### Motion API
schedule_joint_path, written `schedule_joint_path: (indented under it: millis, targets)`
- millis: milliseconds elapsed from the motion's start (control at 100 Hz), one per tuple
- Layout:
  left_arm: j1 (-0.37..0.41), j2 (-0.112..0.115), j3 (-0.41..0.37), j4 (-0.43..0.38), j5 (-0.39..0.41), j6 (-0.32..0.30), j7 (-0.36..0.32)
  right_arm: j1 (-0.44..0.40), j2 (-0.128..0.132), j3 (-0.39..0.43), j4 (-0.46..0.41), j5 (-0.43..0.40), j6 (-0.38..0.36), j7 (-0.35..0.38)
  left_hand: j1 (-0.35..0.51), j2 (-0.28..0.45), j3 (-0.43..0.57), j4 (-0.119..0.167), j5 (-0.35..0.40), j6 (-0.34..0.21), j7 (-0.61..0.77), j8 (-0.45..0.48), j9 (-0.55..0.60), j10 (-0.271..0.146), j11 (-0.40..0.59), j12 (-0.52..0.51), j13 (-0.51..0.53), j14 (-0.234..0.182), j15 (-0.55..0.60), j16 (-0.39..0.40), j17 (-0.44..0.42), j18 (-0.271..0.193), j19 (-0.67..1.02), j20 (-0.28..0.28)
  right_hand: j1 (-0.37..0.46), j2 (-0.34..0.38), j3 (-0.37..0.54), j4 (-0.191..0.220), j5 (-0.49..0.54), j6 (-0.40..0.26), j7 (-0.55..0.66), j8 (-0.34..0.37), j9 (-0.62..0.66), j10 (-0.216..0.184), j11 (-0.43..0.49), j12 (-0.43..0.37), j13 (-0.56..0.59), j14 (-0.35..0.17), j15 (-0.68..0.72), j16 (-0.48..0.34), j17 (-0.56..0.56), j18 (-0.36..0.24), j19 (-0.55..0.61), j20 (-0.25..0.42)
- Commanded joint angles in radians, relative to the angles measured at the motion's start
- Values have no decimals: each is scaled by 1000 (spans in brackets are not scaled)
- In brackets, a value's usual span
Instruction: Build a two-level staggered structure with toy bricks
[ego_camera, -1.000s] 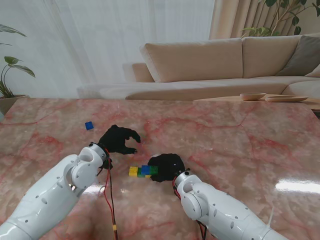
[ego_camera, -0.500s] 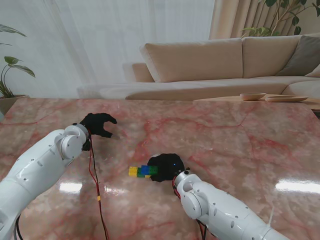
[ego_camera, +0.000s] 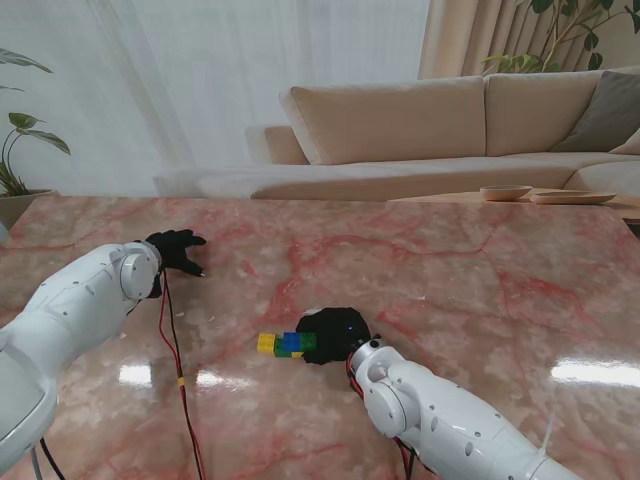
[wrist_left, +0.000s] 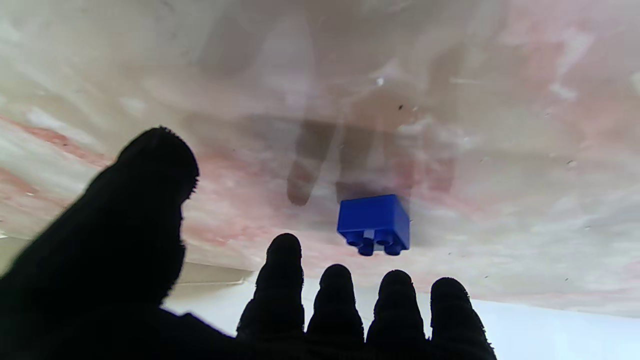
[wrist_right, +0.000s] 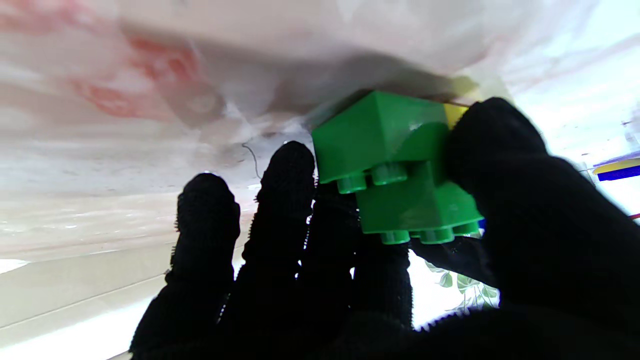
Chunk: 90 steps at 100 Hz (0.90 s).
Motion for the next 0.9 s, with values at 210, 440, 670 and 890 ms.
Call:
schedule_joint_path:
  millis: [210,440,670,890]
  targets:
    - [-27,-49,41,107,-49,-40,-48,-18,8,5,-2,0,3,34,-43,37,-47,34,-22,77,17,1,-25,45,2,59,-53,54,14,99,-15,16,32,79,49,9,20,-30,14,-41,39,-1,31,-10,6,2,16,-30,12,19,5,-9,30,0]
    - [58,-1,-23,-20,-20,-33,-28,-19,10,6,-3,-1,-1,37,-46,19,18,25,20,127,111,54,28,73,143,113,91,86,211,303,-4,54,492,322,49,9,19,-30,14,-42,39,-1,30,-10,5,3,16,-30,12,19,5,-9,30,0]
    - [170,55,-134,-181,31,-12,-41,-19,9,6,0,0,-7,33,-41,-4,62,19,42,141,152,77,48,88,216,138,189,102,290,363,41,80,739,262,50,8,21,-31,13,-43,40,-2,30,-10,5,3,16,-31,12,19,5,-9,30,0]
    - [248,91,-248,-309,104,6,-34,-19,7,5,2,1,-8,27,-44,-23,85,11,73,112,174,90,71,62,287,156,274,87,357,422,67,95,890,327,50,9,20,-30,13,-41,41,-3,30,-9,4,4,16,-30,12,19,4,-9,30,0]
